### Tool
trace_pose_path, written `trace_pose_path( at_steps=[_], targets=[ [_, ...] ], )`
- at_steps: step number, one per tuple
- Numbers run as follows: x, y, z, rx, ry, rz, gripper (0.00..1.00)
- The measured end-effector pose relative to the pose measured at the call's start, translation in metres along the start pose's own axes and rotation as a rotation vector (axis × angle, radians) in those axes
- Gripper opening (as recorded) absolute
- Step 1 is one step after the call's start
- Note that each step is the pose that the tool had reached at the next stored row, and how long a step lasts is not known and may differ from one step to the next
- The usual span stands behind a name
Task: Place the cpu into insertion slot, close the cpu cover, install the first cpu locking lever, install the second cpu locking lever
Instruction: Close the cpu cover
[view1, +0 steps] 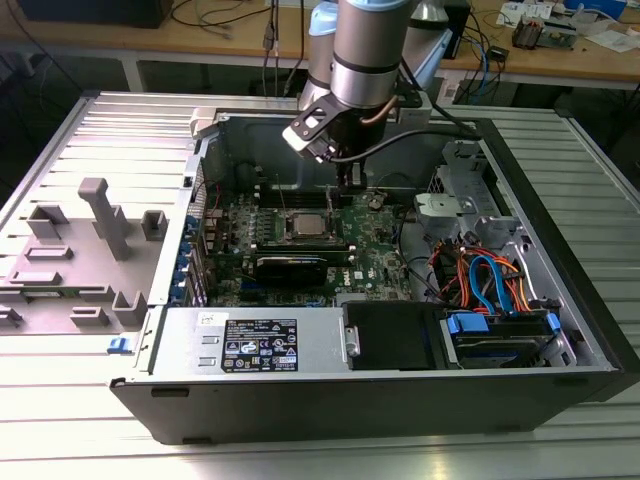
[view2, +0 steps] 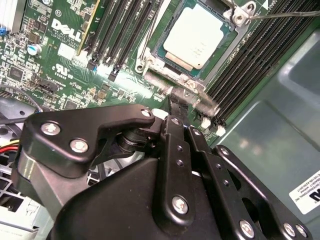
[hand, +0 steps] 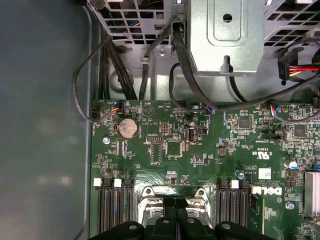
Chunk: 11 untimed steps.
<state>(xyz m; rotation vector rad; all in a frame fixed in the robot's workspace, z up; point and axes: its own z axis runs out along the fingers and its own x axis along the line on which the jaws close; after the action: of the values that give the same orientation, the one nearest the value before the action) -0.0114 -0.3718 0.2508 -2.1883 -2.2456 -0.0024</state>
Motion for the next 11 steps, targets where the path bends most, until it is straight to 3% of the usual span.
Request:
trace_pose_path(
  at_steps=[11],
  targets=[
    [0.0001, -0.0058, 0.0007, 0.0000, 0.0001, 0.000, 0.11]
  ],
)
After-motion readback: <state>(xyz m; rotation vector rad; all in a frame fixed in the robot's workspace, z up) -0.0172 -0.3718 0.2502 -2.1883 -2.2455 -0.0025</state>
